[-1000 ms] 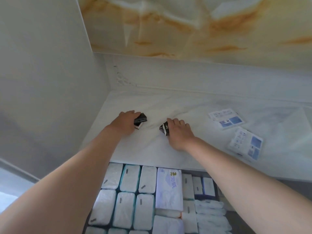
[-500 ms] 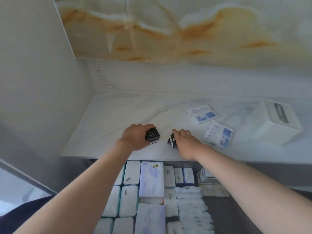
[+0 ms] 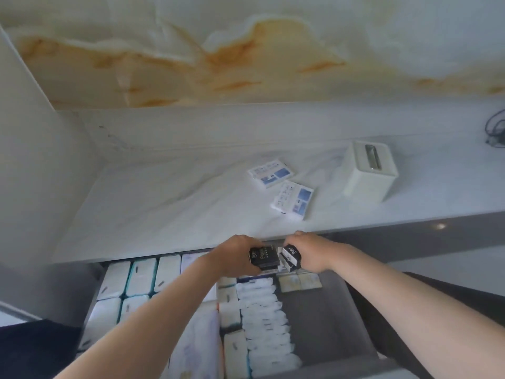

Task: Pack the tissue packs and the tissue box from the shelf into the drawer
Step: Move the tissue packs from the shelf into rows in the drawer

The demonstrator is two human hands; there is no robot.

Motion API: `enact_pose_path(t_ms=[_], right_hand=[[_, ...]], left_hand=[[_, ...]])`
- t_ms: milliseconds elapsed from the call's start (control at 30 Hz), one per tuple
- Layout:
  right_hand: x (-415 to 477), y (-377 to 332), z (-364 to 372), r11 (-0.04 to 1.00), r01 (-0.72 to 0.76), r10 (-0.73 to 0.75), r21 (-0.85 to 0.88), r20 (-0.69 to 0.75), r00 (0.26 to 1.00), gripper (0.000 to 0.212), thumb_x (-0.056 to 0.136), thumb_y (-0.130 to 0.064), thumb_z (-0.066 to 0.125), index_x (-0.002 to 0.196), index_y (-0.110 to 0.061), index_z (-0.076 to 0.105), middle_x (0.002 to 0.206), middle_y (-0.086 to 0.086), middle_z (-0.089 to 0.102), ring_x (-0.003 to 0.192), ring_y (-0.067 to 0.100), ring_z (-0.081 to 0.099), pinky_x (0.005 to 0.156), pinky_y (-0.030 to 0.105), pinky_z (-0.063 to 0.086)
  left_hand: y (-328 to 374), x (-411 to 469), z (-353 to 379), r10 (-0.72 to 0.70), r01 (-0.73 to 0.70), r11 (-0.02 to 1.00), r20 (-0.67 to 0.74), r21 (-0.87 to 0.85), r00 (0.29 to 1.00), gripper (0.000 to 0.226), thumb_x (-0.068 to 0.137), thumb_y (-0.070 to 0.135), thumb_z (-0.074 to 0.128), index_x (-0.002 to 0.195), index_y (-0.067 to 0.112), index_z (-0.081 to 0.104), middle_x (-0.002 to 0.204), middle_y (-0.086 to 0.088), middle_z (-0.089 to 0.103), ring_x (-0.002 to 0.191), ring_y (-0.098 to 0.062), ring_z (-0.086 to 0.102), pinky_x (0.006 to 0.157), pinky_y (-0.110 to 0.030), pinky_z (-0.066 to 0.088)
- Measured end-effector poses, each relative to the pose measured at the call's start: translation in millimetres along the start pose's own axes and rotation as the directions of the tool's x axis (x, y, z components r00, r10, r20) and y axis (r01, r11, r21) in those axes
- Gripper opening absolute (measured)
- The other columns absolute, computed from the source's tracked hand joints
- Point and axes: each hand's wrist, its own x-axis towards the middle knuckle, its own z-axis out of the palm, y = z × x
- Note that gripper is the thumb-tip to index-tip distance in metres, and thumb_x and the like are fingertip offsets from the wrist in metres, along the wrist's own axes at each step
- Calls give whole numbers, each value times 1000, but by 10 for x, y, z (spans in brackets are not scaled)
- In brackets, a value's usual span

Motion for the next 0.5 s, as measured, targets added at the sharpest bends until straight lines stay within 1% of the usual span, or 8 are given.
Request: enact_pose_path(t_ms=[100, 167, 200, 267, 333, 367, 433, 500], right_hand=[[-200, 344, 228, 993, -114, 115, -12, 133, 984, 42, 87, -3, 53, 127, -15, 53, 122, 9, 50, 102, 29, 59, 84, 35, 51], [-254, 513, 384, 988, -149, 152, -27, 134, 979, 50, 86, -7, 55, 134, -18, 50, 131, 9, 46, 105, 29, 59, 92, 38, 50], [-264, 571, 452, 986, -148, 156, -77, 100, 983, 54, 85, -9, 56, 137, -19, 48, 134, 8, 45, 110, 28, 57, 98, 41, 46], [-257, 618, 574, 953, -135, 131, -270, -30, 991, 57, 83, -14, 59, 138, -17, 47, 134, 7, 48, 122, 27, 48, 106, 45, 35], [-233, 632, 681, 892, -145, 104, -427, -119, 988, 53, 81, -19, 63, 133, -15, 52, 132, 6, 52, 125, 26, 41, 107, 45, 29], [-210, 635, 732, 862, -150, 99, -485, -131, 986, 50, 81, -20, 66, 129, -14, 55, 130, 6, 54, 125, 26, 39, 106, 45, 27], [-167, 643, 848, 797, -125, 73, -591, -111, 991, 45, 82, -23, 69, 124, -13, 59, 126, 7, 56, 125, 28, 37, 108, 46, 23], [-118, 656, 998, 731, -80, 44, -677, -71, 997, 42, 84, -26, 69, 123, -13, 61, 125, 8, 57, 126, 31, 35, 112, 47, 18]], left_hand=[[207, 139, 326, 18, -22, 998, 83, 53, 996, 40, 75, 25, 72, 115, 28, 67, 102, 6, 69, 90, -15, 63, 79, -25, 52], [305, 250, 542, -1, -5, 999, 119, 53, 993, 44, 75, 25, 71, 118, 29, 65, 104, 6, 69, 92, -15, 62, 78, -23, 50], [353, 301, 635, -4, -2, 999, 122, 48, 993, 47, 75, 24, 71, 121, 30, 63, 107, 6, 68, 94, -14, 62, 79, -23, 50], [415, 394, 817, -6, -4, 997, 124, 79, 992, 53, 76, 22, 70, 127, 29, 59, 114, 3, 67, 102, -17, 62, 85, -28, 52], [439, 477, 990, -18, -5, 986, 136, 167, 991, 62, 78, 20, 70, 136, 26, 48, 122, 0, 62, 110, -22, 59, 90, -33, 52], [438, 519, 1071, -29, -1, 978, 140, 208, 990, 64, 78, 20, 71, 135, 24, 42, 123, -3, 62, 109, -24, 59, 88, -35, 52], [432, 602, 1214, -43, -2, 959, 150, 285, 988, 58, 78, 21, 73, 125, 21, 38, 114, -7, 63, 99, -27, 60, 80, -36, 53], [427, 678, 1312, -41, -25, 920, 160, 391, 986, 45, 81, 20, 71, 118, 16, 44, 110, -9, 63, 96, -28, 61, 78, -36, 50]])
